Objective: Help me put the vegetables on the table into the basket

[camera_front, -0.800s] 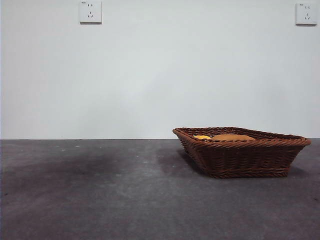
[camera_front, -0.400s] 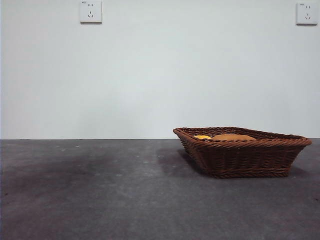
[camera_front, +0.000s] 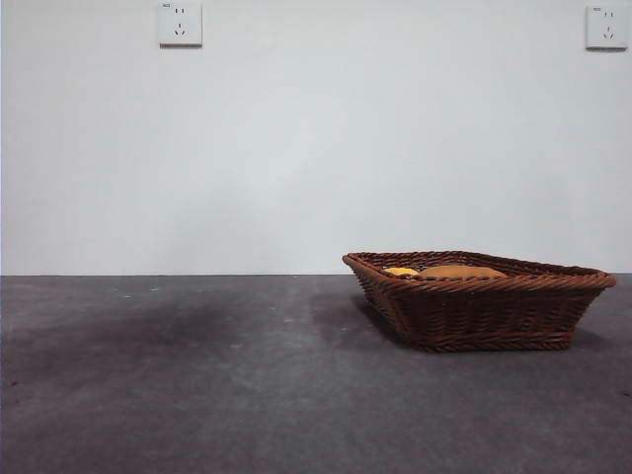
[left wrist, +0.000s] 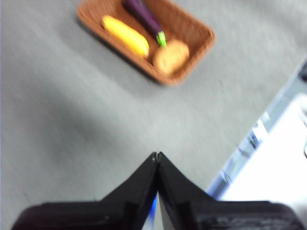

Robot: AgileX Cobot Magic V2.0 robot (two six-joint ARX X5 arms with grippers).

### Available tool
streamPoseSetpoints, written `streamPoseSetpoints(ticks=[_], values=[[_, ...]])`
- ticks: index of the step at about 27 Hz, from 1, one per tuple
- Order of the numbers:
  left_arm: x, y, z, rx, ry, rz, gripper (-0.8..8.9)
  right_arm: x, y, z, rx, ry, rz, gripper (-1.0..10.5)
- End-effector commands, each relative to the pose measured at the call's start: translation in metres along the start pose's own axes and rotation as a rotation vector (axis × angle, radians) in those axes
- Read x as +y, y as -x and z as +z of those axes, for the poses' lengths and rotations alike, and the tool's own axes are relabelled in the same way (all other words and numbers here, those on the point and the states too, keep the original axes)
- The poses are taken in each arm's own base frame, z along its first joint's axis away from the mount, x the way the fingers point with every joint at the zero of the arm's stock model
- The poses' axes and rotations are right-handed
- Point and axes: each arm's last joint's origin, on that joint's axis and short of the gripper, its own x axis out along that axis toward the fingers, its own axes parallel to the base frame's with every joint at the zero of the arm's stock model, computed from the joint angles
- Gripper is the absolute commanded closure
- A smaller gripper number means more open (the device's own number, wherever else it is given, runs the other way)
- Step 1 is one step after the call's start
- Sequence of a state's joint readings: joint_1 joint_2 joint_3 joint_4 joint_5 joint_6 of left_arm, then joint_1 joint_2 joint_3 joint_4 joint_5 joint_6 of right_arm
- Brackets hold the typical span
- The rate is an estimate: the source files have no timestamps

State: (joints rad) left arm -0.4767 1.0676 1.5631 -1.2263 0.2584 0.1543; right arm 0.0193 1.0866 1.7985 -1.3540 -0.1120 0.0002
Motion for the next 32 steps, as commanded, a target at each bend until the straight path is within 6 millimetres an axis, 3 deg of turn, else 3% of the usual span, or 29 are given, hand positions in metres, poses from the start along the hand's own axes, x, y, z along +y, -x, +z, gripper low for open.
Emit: streamPoseSetpoints(ticks=[1, 3, 5, 8, 12, 17, 24, 32], values=[[0.006, -0.006, -0.009, -0.103, -0.167, 0.048, 8.16, -0.002, -0.018, 0.003, 0.075, -0.007, 0.0, 9.5], [0.013, -0.011, -0.021, -0.191, -0.204, 0.112, 8.17, -0.003, -0.031, 0.008, 0.111, -0.011, 0.0, 9.5], [0.026, -0.021, -0.046, -0.321, -0.161, 0.227, 8.16, -0.006, -0.055, 0.014, 0.172, -0.018, -0.001, 9.5], [0.04, -0.04, -0.101, -0.447, -0.09, 0.39, 8.16, -0.01, -0.091, 0.021, 0.267, -0.028, 0.0, 9.5], [0.044, -0.07, -0.181, -0.516, 0.067, 0.517, 8.17, -0.015, -0.133, 0.025, 0.375, -0.04, 0.0, 9.5], [0.045, -0.107, -0.237, -0.524, 0.142, 0.592, 8.16, -0.019, -0.17, 0.025, 0.468, -0.051, -0.001, 9.5], [0.044, -0.128, -0.269, -0.539, 0.233, 0.673, 8.16, -0.021, -0.183, 0.024, 0.502, -0.055, -0.001, 9.5], [0.046, -0.127, -0.27, -0.525, 0.253, 0.73, 8.16, -0.021, -0.183, 0.024, 0.502, -0.055, -0.001, 9.5]])
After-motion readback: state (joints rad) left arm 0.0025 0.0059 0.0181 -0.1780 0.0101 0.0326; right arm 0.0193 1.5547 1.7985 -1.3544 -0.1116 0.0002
